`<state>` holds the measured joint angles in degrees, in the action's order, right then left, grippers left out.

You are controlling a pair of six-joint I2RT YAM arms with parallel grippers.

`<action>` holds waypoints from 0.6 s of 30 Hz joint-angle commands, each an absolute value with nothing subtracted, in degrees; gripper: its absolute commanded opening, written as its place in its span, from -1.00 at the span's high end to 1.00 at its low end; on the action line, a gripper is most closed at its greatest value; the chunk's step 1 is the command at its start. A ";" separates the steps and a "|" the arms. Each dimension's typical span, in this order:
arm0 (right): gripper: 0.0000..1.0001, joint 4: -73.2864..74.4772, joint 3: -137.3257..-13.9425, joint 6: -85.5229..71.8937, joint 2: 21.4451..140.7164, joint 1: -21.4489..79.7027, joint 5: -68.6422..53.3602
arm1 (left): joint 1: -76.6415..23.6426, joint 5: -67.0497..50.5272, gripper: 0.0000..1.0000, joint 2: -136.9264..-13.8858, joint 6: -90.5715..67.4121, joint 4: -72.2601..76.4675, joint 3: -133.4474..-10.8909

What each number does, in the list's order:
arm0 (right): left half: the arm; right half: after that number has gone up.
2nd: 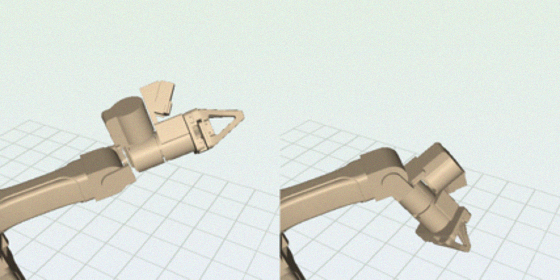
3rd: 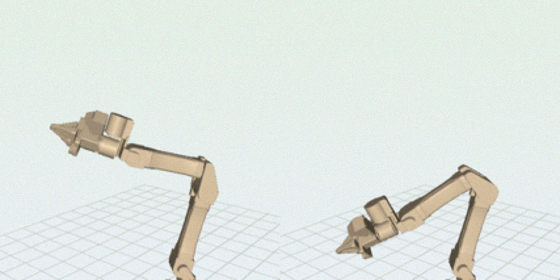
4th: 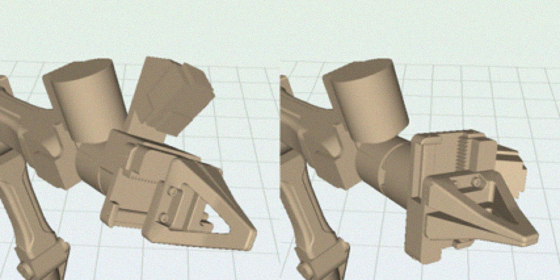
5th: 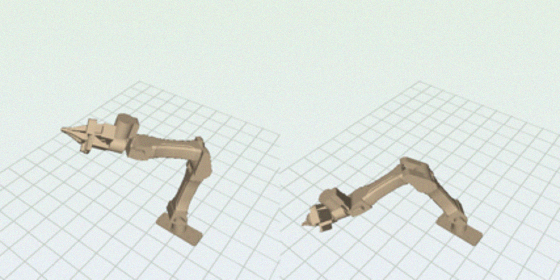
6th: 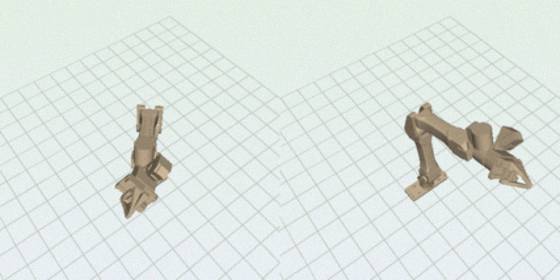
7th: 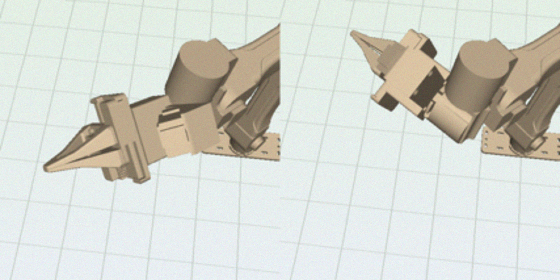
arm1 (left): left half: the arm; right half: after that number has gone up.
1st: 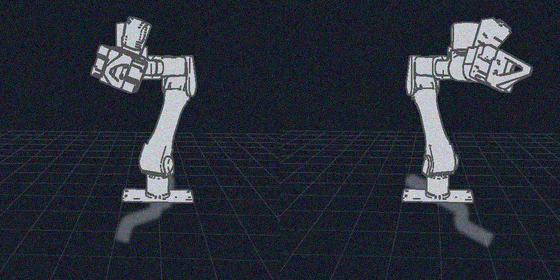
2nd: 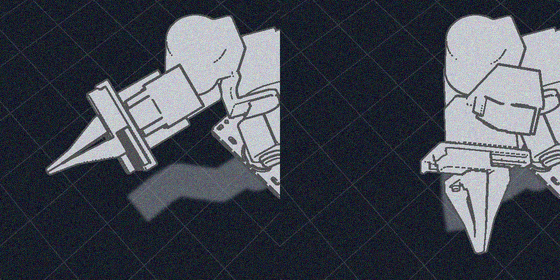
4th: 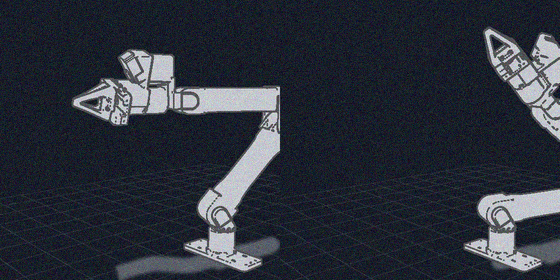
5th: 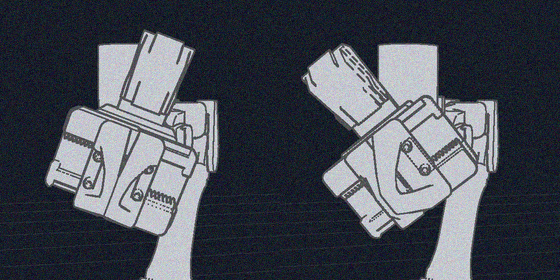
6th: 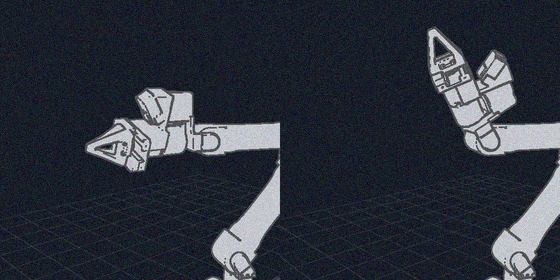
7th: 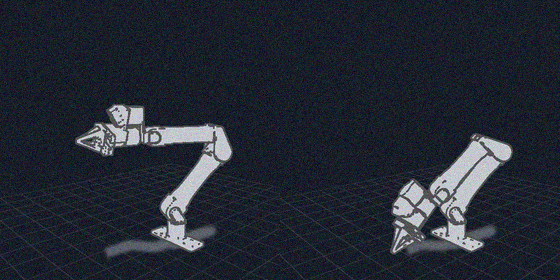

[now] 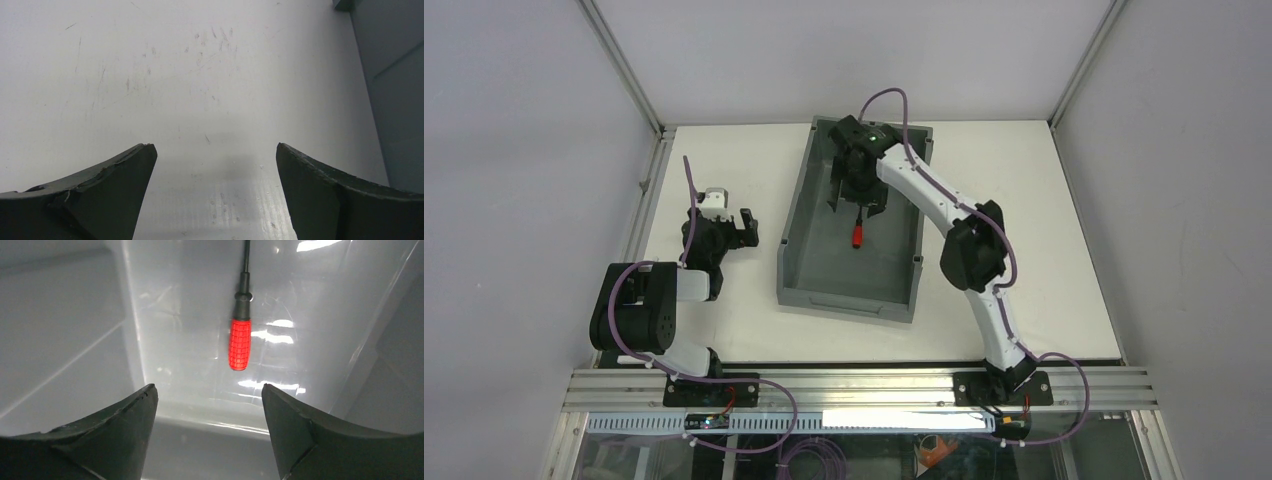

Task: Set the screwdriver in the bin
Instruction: Place the screwdriver in the bin.

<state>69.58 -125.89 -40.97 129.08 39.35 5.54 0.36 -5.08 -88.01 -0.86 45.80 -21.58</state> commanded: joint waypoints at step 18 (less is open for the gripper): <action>-0.99 71.64 -129.32 -27.22 107.93 33.36 9.86 | 0.09 -6.33 -0.98 -86.32 -1.41 47.72 -21.09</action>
<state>72.16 -131.04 -31.77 115.90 36.64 7.29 0.36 -5.08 -88.01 -0.86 45.80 -21.58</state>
